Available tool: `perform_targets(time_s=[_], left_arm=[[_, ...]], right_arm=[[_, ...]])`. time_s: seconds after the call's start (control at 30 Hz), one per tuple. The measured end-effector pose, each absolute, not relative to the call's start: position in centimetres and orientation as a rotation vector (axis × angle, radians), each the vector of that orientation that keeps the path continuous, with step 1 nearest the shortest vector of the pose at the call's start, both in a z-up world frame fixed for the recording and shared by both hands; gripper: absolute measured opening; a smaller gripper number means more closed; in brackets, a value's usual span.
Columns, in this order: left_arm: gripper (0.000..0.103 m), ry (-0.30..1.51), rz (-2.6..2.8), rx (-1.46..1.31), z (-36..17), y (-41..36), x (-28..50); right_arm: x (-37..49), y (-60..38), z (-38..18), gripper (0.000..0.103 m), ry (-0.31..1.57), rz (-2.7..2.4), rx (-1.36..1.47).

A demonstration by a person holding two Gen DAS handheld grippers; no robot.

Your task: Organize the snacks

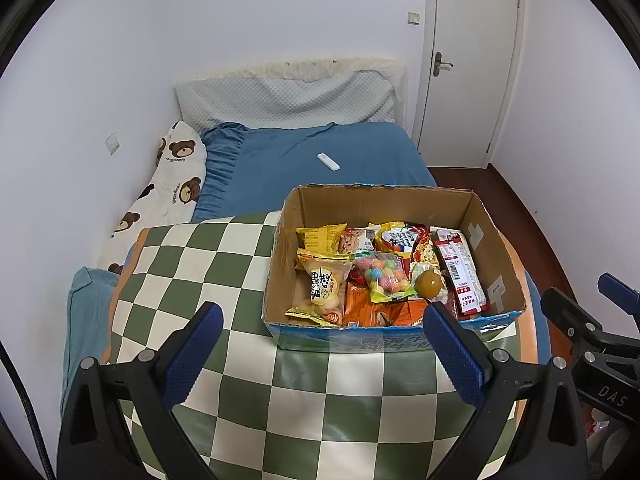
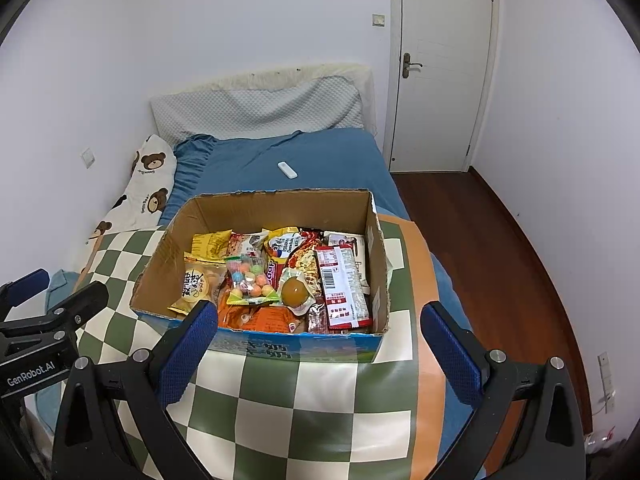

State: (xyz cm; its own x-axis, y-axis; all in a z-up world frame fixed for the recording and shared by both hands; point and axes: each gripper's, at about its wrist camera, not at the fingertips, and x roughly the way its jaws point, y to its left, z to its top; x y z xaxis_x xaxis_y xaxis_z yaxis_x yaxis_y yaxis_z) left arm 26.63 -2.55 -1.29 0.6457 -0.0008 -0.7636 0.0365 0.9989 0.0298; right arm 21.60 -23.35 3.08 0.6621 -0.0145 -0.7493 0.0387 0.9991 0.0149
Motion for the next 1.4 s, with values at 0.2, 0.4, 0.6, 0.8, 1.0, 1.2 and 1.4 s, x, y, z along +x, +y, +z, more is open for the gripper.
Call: perform_targets(time_s=[0.2,0.4,0.6,0.8,1.0,1.2,1.4], left_arm=[[0.103,0.868,-0.024,0.048,-1.17,-2.67,26.62],[0.103,0.869,-0.025,0.047,-1.19,-2.70,26.47],[0.103,0.871,-0.025,0.048,-1.20,-2.68,26.46],[0.103,0.872,-0.025,0.048,-1.27,-2.59,26.31],[0.103,0.870,-0.026,0.047,-1.18,-2.56,26.28],[0.103,0.868,-0.029,0.050,-1.40,-2.63,26.18],[0.103,0.867,-0.029,0.050,-1.37,-2.64,26.17]], right_arm=[[21.33,-23.33,3.21,0.103,0.845,-0.033,0.032],[21.17,-23.33,3.31,0.103,0.848,-0.032,0.032],[21.07,-23.29,3.29,0.103,0.848,-0.035,0.032],[21.07,-23.26,3.26,0.103,0.849,-0.034,0.033],[21.04,-23.22,3.24,0.103,0.849,-0.034,0.032],[20.92,-23.19,3.23,0.103,0.846,-0.039,0.035],[20.85,-23.33,3.24,0.103,0.844,-0.040,0.033]])
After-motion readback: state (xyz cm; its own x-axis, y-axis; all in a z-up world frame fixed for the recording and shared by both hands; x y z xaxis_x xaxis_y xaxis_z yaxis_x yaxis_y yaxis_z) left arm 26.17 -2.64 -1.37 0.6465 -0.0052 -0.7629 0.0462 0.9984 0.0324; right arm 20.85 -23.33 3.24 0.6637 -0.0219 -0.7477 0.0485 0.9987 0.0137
